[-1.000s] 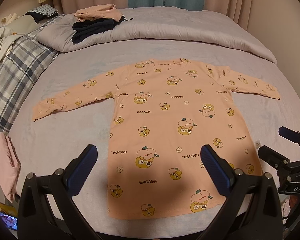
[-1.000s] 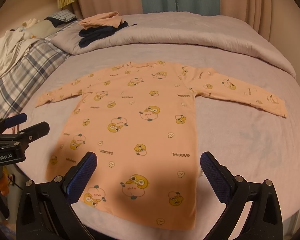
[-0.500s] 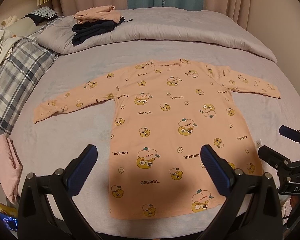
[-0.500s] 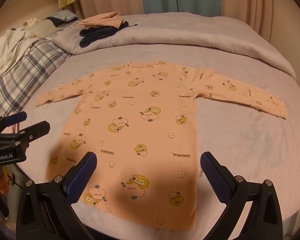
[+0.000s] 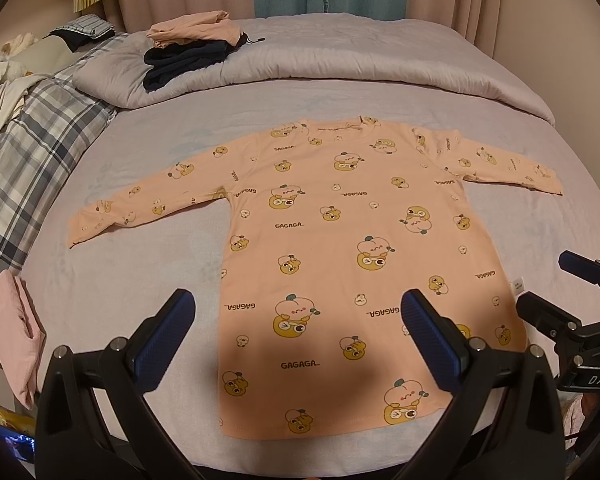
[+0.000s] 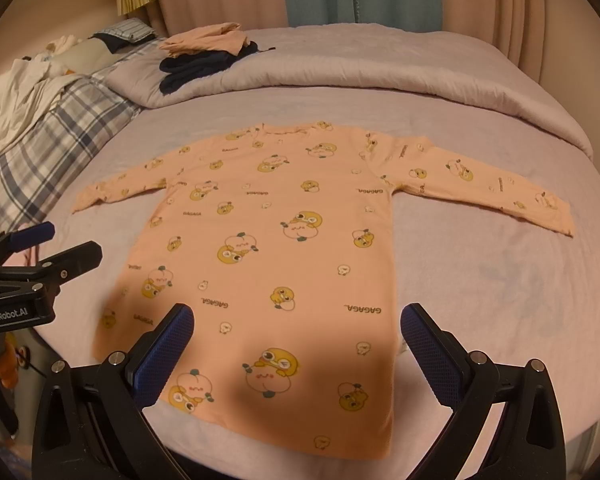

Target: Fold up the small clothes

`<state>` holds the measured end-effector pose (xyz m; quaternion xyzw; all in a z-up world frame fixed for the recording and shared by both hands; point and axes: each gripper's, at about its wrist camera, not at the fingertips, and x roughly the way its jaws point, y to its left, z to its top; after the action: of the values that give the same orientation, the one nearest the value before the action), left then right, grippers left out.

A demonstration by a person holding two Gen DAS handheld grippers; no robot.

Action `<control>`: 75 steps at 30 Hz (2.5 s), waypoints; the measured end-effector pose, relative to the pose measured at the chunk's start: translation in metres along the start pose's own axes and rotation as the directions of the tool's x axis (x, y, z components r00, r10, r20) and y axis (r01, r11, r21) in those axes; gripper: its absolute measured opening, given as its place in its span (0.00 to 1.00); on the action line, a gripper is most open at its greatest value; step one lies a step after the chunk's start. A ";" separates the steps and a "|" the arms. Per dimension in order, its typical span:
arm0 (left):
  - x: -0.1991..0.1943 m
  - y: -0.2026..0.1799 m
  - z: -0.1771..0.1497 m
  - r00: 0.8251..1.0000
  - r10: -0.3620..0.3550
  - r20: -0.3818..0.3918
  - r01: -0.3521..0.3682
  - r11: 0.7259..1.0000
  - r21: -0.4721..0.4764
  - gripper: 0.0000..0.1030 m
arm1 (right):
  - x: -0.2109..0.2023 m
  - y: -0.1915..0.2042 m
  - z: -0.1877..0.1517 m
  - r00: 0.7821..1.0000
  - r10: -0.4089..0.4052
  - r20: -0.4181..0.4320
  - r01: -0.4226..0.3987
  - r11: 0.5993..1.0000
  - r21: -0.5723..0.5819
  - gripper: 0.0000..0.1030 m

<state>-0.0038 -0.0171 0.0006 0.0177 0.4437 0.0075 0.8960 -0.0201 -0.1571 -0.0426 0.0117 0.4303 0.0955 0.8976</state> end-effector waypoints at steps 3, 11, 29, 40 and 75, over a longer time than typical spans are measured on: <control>0.000 0.000 0.000 1.000 -0.001 0.000 0.001 1.000 -0.001 1.00 | 0.000 0.000 0.000 1.000 0.000 0.000 0.000 1.000 0.000 0.99; 0.001 -0.002 0.000 1.000 0.002 0.002 -0.002 1.000 0.003 1.00 | 0.001 0.000 0.000 1.000 0.000 0.000 0.000 1.000 0.000 0.99; 0.055 0.027 0.004 0.984 -0.169 -0.064 0.151 0.964 -0.221 1.00 | 0.016 -0.059 -0.006 0.992 0.106 0.074 -0.120 0.969 0.214 0.99; 0.104 0.041 0.014 0.958 -0.263 -0.111 0.206 0.906 -0.369 1.00 | 0.027 -0.187 -0.025 0.988 -0.100 0.116 0.023 0.847 0.531 0.99; 0.160 0.045 0.097 0.955 -0.294 -0.037 0.254 0.877 -0.408 0.99 | 0.070 -0.346 0.009 0.939 -0.246 0.242 -0.069 0.555 0.829 0.05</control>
<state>0.1703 0.0304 -0.0667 -0.2286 0.4740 -0.0285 0.8498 0.0853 -0.4836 -0.1266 0.4250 0.2674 -0.1669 0.8486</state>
